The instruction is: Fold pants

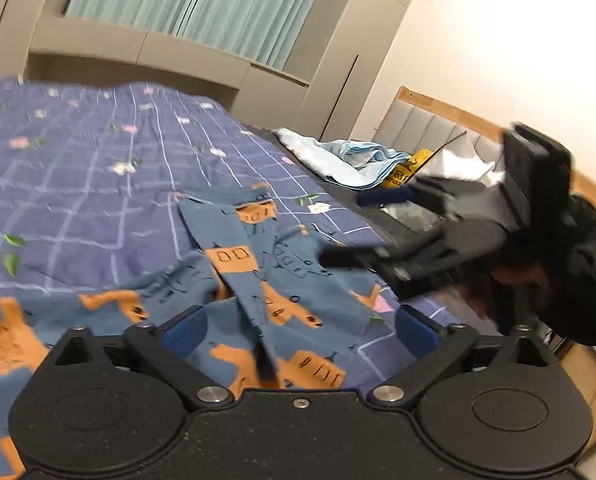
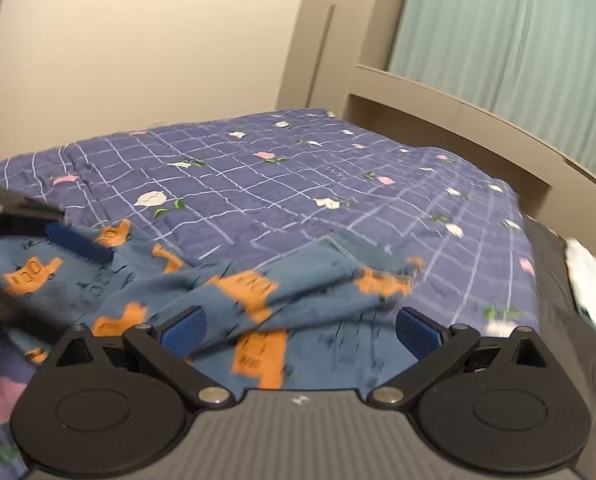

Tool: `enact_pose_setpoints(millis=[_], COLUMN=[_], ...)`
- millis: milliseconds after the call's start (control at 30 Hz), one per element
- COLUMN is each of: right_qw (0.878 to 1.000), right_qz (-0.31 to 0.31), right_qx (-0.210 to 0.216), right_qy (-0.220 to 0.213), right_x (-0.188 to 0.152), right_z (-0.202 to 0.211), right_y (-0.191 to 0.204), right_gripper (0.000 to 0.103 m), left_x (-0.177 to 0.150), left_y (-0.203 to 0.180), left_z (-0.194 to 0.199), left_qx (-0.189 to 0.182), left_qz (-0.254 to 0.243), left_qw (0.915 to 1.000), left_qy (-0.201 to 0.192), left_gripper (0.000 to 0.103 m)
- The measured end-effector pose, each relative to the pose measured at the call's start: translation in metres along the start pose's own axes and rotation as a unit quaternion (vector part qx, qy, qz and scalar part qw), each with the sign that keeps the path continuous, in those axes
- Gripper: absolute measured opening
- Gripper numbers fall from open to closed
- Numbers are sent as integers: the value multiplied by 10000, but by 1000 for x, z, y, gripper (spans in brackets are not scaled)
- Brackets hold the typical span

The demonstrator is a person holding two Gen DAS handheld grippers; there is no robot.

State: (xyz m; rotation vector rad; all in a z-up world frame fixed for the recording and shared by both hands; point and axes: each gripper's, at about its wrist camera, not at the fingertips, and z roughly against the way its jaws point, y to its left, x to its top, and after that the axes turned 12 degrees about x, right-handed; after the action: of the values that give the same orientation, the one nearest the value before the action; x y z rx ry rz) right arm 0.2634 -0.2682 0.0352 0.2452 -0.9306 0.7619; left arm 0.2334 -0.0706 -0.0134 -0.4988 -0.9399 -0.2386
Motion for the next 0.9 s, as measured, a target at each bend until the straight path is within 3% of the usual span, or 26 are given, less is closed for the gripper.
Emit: enact_pose_setpoints(millis=[133,300,333,467,667,900], right_qw=[9998,9986,9982,9956,9919,9831], right_qz=[0,-87,-57,118,-130,-183], right_qx=[189,286,257,202,182,-341], right_qy=[101,440,534,910,1254,1792], right_x=[28,58,61,67,72,77], right_z=[-26,-76,-87,-128,-166,-194], right_y=[-26,-42,-42,-38,-34,-34], right_gripper=[103,99,98,84,78,63], left_x=[-1,1,1,4,4,4], left_y=[10,17,19,25,25,15], left_z=[-18,-33,-34,-38,-44,-41], left_qx=[-30,-49,-22,10,108,81], left_qz=[416,715,783,1020,1083,945], left_qw=[9988,9961,9955,9929,9915,9934], left_qy=[245,519,535,606,716,640], left_gripper=[80,44,41,13,3,0])
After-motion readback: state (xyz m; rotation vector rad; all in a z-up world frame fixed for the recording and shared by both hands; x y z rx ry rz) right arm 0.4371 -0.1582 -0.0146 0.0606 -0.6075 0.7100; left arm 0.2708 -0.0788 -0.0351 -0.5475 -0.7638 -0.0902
